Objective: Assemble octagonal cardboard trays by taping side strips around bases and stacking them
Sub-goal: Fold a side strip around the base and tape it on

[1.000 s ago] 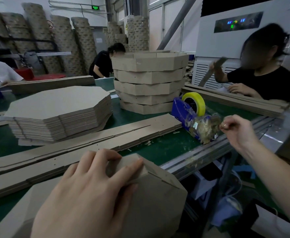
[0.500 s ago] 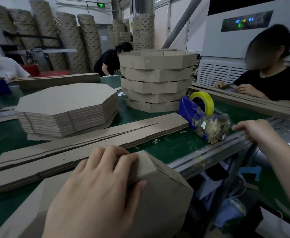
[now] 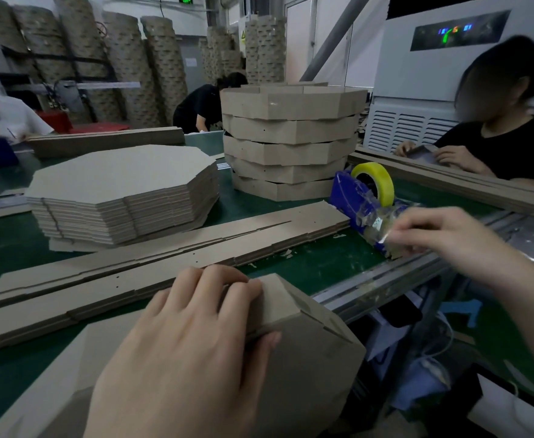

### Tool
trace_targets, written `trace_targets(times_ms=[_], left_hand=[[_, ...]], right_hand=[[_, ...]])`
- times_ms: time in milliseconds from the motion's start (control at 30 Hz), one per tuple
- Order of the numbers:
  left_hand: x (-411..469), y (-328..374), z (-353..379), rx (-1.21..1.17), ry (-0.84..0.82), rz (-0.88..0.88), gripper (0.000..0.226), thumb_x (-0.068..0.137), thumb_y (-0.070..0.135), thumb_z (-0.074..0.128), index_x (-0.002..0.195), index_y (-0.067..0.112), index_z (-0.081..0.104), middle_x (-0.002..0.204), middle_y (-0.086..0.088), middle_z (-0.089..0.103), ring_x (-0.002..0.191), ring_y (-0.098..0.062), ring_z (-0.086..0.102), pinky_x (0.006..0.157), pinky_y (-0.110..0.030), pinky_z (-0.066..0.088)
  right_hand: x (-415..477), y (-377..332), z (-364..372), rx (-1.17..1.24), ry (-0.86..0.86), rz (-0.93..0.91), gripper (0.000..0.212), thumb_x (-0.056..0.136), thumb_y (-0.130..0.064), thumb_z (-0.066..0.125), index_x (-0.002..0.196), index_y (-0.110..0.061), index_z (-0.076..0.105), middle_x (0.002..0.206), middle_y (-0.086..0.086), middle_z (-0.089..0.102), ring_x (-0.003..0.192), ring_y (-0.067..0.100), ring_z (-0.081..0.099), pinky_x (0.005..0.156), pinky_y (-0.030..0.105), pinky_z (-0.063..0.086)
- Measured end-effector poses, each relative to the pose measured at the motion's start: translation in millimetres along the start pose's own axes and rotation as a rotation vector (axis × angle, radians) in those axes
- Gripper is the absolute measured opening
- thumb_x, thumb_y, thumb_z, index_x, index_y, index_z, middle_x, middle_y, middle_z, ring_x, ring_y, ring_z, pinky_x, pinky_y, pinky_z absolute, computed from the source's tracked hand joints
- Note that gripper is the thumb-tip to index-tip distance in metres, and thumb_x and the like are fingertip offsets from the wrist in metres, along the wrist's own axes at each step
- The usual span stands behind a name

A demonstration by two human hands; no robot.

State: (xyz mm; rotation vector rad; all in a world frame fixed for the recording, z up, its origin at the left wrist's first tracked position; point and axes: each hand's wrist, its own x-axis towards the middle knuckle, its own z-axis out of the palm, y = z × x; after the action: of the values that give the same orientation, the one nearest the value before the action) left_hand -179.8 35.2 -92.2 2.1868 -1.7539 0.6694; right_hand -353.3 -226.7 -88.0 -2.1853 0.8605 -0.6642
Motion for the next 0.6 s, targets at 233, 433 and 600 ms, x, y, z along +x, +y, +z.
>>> trace_targets(times_ms=[233, 433, 600], left_hand=[[2, 2, 1, -0.030, 0.017, 0.005, 0.043, 0.078, 0.052, 0.043, 0.091, 0.019, 0.068, 0.094, 0.004, 0.065, 0.082, -0.023, 0.065, 0.065, -0.030, 0.051], [2, 2, 2, -0.099, 0.016, -0.047, 0.035, 0.076, 0.049, 0.053, 0.085, 0.017, 0.065, 0.094, 0.001, 0.065, 0.083, -0.027, 0.063, 0.071, -0.033, 0.044], [14, 0, 1, -0.228, -0.085, -0.186, 0.021, 0.078, 0.040, 0.061, 0.076, 0.020, 0.054, 0.083, 0.001, 0.059, 0.093, -0.026, 0.062, 0.075, -0.034, 0.048]], right_hand=[[1, -80, 41, 0.407, -0.668, -0.207, 0.020, 0.080, -0.021, 0.059, 0.063, -0.026, 0.068, 0.072, 0.000, 0.060, 0.062, 0.012, 0.050, 0.066, 0.023, 0.044], [15, -82, 60, 0.295, -0.833, -0.147, 0.021, 0.076, -0.017, 0.060, 0.057, -0.025, 0.067, 0.066, -0.003, 0.061, 0.061, 0.008, 0.050, 0.060, 0.019, 0.040], [20, -77, 65, 0.279, -0.864, -0.123, 0.022, 0.076, -0.017, 0.059, 0.057, -0.025, 0.068, 0.065, -0.005, 0.061, 0.062, 0.007, 0.052, 0.059, 0.018, 0.040]])
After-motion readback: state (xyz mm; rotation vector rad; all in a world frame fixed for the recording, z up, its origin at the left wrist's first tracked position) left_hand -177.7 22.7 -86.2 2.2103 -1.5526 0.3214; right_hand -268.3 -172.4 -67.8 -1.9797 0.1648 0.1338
